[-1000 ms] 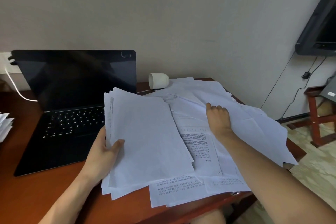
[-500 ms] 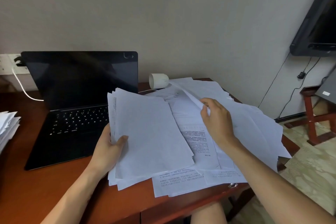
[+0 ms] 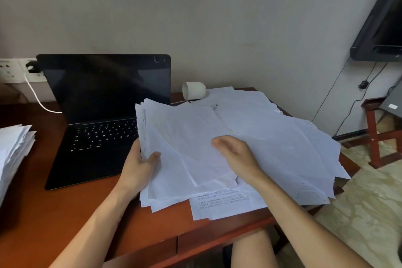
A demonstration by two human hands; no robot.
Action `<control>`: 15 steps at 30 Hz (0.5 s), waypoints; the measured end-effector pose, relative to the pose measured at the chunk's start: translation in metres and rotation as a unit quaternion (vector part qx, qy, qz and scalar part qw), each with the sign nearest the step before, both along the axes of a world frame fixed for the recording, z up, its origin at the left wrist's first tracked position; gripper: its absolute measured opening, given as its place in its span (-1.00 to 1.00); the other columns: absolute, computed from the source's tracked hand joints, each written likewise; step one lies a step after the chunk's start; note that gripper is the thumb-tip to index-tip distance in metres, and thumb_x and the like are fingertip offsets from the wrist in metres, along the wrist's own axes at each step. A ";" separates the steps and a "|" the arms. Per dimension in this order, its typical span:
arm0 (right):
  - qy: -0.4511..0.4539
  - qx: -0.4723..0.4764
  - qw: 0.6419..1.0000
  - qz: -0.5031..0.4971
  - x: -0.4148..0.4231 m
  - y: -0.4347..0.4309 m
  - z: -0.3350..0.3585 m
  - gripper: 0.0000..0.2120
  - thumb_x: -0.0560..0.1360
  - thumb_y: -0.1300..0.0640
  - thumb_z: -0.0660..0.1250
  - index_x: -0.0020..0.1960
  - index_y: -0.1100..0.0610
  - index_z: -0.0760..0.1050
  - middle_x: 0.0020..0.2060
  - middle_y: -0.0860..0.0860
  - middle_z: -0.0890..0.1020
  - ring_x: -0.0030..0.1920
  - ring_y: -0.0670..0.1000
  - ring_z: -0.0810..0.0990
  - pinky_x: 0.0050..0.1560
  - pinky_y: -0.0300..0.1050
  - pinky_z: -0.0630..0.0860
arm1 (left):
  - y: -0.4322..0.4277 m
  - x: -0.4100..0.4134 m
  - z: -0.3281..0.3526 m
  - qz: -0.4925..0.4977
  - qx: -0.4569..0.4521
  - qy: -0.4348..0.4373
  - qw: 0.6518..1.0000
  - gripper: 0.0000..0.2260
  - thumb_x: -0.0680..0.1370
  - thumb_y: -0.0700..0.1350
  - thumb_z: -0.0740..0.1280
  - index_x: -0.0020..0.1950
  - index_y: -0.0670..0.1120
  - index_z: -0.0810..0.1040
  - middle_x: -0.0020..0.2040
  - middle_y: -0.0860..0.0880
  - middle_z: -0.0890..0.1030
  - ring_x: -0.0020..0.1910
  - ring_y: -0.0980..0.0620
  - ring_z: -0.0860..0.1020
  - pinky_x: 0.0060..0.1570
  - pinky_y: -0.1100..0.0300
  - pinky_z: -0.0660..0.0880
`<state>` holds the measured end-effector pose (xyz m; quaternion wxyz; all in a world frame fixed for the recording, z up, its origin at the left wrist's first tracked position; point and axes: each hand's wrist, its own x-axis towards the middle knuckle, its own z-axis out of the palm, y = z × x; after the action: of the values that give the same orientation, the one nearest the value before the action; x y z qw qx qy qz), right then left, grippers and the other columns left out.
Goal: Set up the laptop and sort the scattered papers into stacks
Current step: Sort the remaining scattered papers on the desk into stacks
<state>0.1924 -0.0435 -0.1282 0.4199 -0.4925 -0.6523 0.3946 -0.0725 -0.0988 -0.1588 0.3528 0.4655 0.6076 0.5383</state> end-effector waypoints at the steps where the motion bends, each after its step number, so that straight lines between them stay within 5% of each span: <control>1: -0.042 0.032 0.997 -0.048 0.009 0.009 0.000 -0.88 0.58 0.13 0.37 0.09 0.05 0.65 0.07 -0.05 0.71 0.18 -0.03 0.62 0.29 -0.07 0.50 | 0.000 0.000 0.000 0.000 0.002 0.001 1.000 -0.58 0.66 -0.13 0.38 0.49 0.08 0.40 0.27 0.11 0.60 0.23 0.05 0.61 0.21 -0.01 0.59; 4: -0.281 0.028 0.955 -0.091 0.031 0.027 0.005 -0.56 0.59 -0.05 0.35 0.40 0.13 0.46 0.34 0.08 0.53 0.46 0.13 0.33 0.45 -0.04 0.25 | 0.000 0.000 -0.001 -0.005 0.011 -0.007 1.000 -0.57 0.66 -0.14 0.37 0.50 0.08 0.40 0.28 0.10 0.60 0.24 0.05 0.62 0.25 -0.08 0.60; 7: -0.370 -0.037 0.926 -0.068 0.038 0.041 0.005 -0.33 0.57 -0.29 0.24 0.55 0.04 0.24 0.48 0.03 0.36 0.54 0.11 0.15 0.50 0.02 0.11 | -0.002 -0.001 0.001 -0.013 0.028 -0.031 0.999 -0.56 0.65 -0.12 0.38 0.50 0.12 0.39 0.30 0.10 0.61 0.24 0.03 0.64 0.24 -0.12 0.61; 11: -0.314 -0.031 0.945 -0.088 0.030 0.051 0.009 -0.33 0.54 -0.32 0.27 0.53 -0.02 0.25 0.42 0.01 0.39 0.50 0.11 0.21 0.49 0.05 0.16 | -0.006 0.000 0.004 -0.015 0.054 -0.063 0.996 -0.55 0.65 -0.11 0.40 0.49 0.17 0.40 0.31 0.10 0.62 0.24 0.01 0.66 0.21 -0.14 0.63; 15: -0.119 -0.049 0.990 -0.064 0.028 0.057 0.009 -0.41 0.53 -0.05 0.44 0.48 0.00 0.31 -0.01 -0.07 0.58 0.12 0.05 0.59 0.15 -0.07 0.49 | -0.006 0.000 0.005 -0.016 0.056 -0.089 0.994 -0.55 0.65 -0.12 0.40 0.49 0.17 0.40 0.29 0.10 0.64 0.21 0.00 0.67 0.20 -0.15 0.63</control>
<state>0.2205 0.0136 -0.1196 0.3391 -0.5962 -0.6449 0.3371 -0.0721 -0.1045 -0.1533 0.3877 0.4438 0.5354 0.6051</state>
